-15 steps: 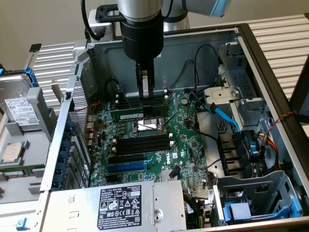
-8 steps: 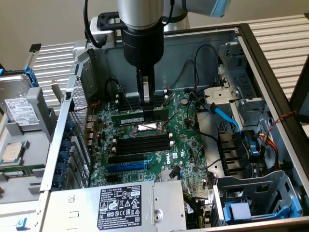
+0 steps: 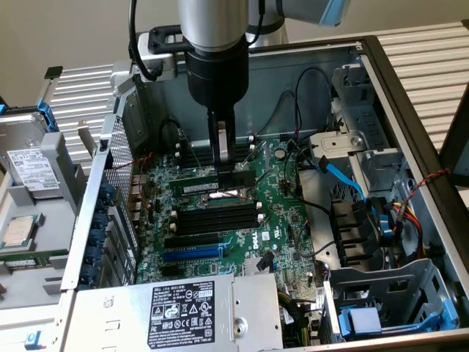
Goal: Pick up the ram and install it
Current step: 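Pick up the ram and move it above insertion slot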
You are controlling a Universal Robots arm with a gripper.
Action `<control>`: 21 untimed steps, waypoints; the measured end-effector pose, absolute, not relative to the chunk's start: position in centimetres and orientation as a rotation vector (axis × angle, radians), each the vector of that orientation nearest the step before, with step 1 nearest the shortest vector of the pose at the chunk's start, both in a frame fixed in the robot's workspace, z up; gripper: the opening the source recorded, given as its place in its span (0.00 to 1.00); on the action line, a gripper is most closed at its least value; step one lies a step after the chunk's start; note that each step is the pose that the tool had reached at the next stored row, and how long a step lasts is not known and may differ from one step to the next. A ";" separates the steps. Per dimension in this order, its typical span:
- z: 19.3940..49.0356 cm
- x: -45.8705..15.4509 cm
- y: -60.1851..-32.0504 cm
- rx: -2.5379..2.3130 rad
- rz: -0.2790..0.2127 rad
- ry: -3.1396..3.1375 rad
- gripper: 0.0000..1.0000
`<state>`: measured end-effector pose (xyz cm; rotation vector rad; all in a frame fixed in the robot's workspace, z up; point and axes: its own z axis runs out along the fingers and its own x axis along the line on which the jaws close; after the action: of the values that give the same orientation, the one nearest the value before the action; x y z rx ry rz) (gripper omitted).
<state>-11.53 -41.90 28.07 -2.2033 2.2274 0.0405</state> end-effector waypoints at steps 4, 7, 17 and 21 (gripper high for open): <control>27.9 -11.5 -42.0 -2.204 0.043 2.228 0.12; 27.8 -11.5 -42.2 -2.204 0.056 2.228 0.12; 27.2 -11.3 -42.7 -2.193 0.075 2.228 0.12; 26.7 -11.2 -42.7 -2.190 0.075 2.231 0.12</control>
<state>-11.22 -42.69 26.71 -2.1902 2.2311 0.0749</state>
